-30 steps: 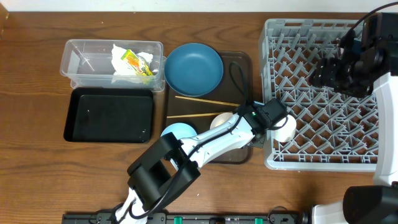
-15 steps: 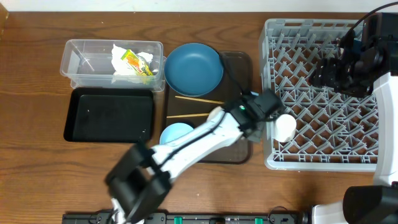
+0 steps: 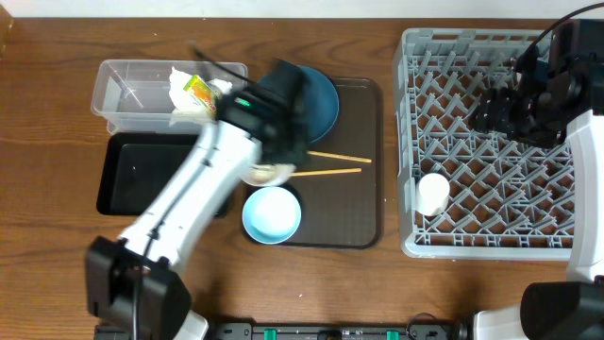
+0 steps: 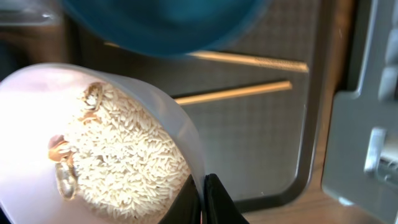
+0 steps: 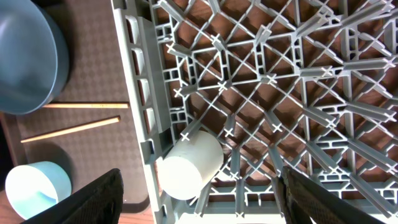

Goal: Sort waste into correct bins and load items into the dishwasher rack
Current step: 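Lift the white bowl with the left gripper and carry it left, then tip the white bowl over the black tray to pour out the rice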

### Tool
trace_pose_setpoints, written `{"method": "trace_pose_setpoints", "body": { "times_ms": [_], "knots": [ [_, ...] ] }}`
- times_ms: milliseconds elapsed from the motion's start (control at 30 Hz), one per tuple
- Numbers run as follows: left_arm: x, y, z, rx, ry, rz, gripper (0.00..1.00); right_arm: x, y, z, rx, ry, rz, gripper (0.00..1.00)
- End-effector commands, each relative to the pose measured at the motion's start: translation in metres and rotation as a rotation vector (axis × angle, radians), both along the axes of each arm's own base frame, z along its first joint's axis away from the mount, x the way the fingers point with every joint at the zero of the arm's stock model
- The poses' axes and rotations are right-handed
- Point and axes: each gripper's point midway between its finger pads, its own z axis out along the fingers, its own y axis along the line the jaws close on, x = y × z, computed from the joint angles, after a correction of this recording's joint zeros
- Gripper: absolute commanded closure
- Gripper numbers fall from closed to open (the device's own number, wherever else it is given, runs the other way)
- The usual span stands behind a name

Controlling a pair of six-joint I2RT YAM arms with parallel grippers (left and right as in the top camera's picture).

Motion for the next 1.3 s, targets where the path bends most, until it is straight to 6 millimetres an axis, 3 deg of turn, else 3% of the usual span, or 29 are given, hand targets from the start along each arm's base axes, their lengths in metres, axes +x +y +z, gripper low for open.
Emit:
{"method": "trace_pose_setpoints", "body": {
  "times_ms": [0, 233, 467, 667, 967, 1267],
  "knots": [
    [0.010, 0.024, 0.012, -0.147, 0.015, -0.005, 0.94, 0.000, 0.000, 0.008, -0.004, -0.028, 0.012, 0.23],
    [0.024, 0.097, 0.009, -0.326, 0.034, 0.141, 0.94, 0.000, 0.000, 0.008, -0.004, -0.027, 0.012, 0.23],
    [0.019, 0.142, 0.004, -0.575, 0.022, 0.248, 0.94, 0.000, 0.000, 0.008, -0.004, -0.028, 0.012, 0.23],
    [0.022, 0.177, 0.013, -0.788, -0.037, 0.349, 0.94, 0.001, 0.000, 0.009, -0.005, -0.032, 0.015, 0.22],
    [0.033, 0.216, 0.040, -1.000, -0.137, 0.453, 0.94, 0.001, 0.001, 0.009, -0.006, -0.032, 0.018, 0.22],
    [0.030, 0.219, 0.057, -1.127, -0.146, 0.463, 0.94, 0.000, 0.001, 0.008, -0.005, -0.027, 0.019, 0.22]
  ]
}}
